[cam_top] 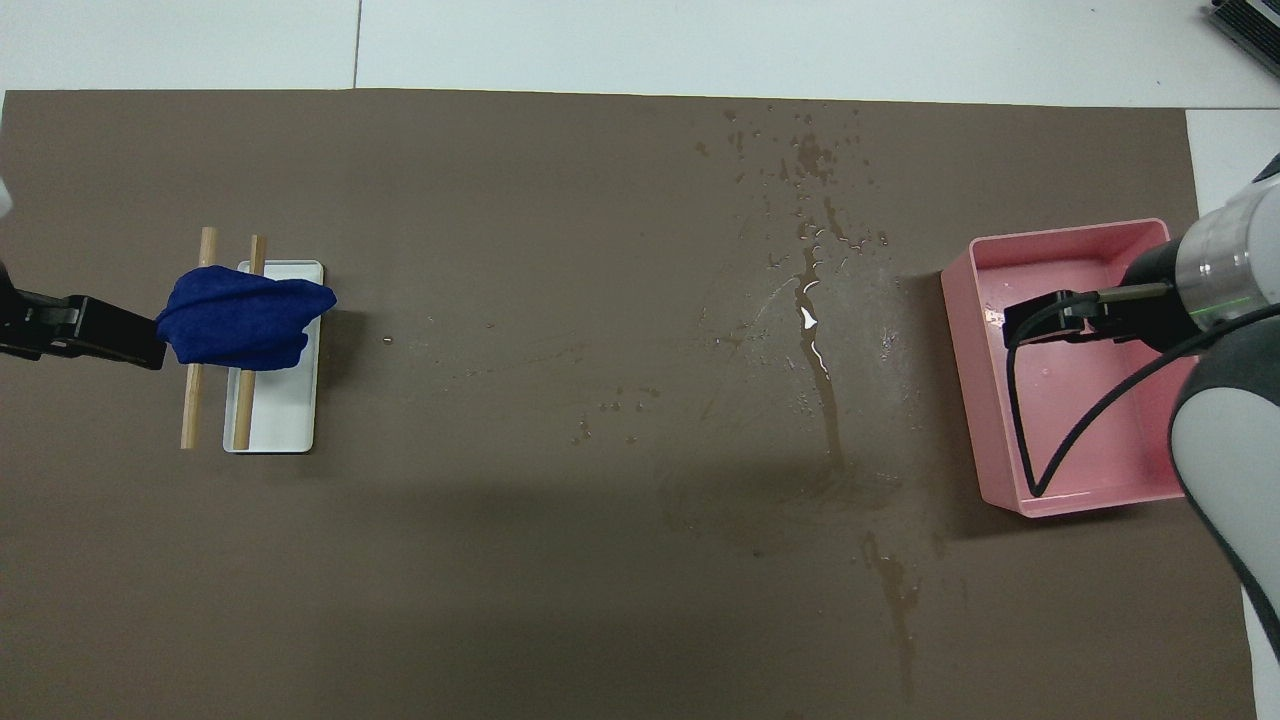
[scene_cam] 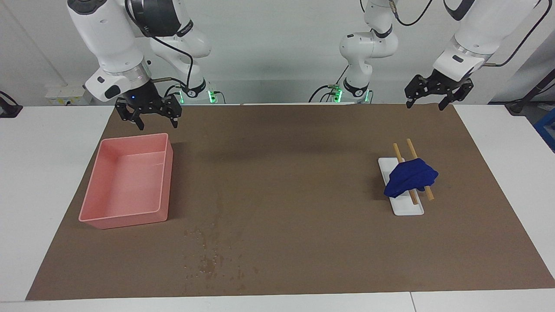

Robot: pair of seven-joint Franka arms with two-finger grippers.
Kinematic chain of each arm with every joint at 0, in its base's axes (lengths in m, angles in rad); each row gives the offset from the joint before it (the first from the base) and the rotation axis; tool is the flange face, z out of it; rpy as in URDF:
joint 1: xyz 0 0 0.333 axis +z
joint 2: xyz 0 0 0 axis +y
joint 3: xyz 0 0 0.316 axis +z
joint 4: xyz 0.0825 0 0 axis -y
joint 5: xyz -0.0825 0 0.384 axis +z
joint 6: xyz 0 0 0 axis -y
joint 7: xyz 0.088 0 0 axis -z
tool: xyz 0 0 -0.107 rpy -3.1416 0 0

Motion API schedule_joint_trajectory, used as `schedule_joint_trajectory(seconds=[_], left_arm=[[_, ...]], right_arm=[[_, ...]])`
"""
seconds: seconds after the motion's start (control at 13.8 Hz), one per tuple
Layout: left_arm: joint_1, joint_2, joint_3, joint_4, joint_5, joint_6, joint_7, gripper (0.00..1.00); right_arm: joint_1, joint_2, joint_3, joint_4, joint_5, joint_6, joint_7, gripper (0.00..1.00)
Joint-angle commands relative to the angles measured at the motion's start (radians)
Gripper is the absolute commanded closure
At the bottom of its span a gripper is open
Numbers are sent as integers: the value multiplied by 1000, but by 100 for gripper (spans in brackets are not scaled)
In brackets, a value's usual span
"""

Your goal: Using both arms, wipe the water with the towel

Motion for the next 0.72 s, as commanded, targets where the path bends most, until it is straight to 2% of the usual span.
schedule_joint_trajectory(seconds=[0.0, 0.22, 0.29, 0.43, 0.51, 0.65], left_arm=[[5, -32, -2, -42, -10, 31, 14, 0], [10, -35, 1, -58, -10, 80, 4, 0], [14, -46, 3, -100, -10, 130, 1, 0], [42, -99, 4, -258, 27, 317, 2, 0], [51, -100, 4, -319, 45, 411, -3, 0], [56, -48, 4, -363, 49, 549, -112, 0]], right_arm=[[-13, -18, 5, -15, 21, 1, -9, 0], [-4, -29, 8, -17, 12, -3, -2, 0], [-4, -29, 10, -15, 10, -10, -11, 0], [-4, -31, 13, -15, 16, 6, -64, 0], [-1, -32, 19, -20, 22, 24, -61, 0], [58, -32, 25, -26, 26, 47, 17, 0]])
